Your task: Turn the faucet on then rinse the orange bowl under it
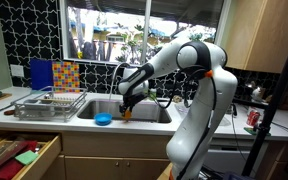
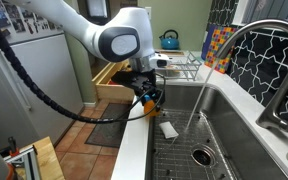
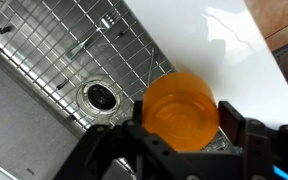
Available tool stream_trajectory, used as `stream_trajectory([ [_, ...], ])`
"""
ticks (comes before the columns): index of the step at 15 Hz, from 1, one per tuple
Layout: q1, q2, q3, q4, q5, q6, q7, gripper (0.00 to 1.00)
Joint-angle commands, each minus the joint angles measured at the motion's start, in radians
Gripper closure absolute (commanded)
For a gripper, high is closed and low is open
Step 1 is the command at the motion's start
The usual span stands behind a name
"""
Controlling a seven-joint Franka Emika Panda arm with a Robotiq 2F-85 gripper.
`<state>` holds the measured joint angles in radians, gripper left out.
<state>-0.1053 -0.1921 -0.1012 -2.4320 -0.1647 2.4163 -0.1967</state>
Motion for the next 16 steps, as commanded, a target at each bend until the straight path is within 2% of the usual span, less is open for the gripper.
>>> stream_trajectory([
  [1, 0.000, 0.000, -0.004, 0.010, -0.004, -0.002, 0.001, 0.26],
  [3, 0.000, 0.000, -0.004, 0.015, -0.005, -0.002, 0.001, 0.26],
  [4, 0.000, -0.007, -0.002, 0.009, -0.021, -0.010, -0.013, 0.51],
  [7, -0.027, 0.088, 0.020, 0.084, -0.100, 0.080, 0.173, 0.51],
  [10, -0.028, 0.181, 0.030, 0.174, -0.143, 0.105, 0.363, 0.51],
  [16, 0.026, 0.383, 0.001, 0.391, -0.225, 0.113, 0.671, 0.51],
])
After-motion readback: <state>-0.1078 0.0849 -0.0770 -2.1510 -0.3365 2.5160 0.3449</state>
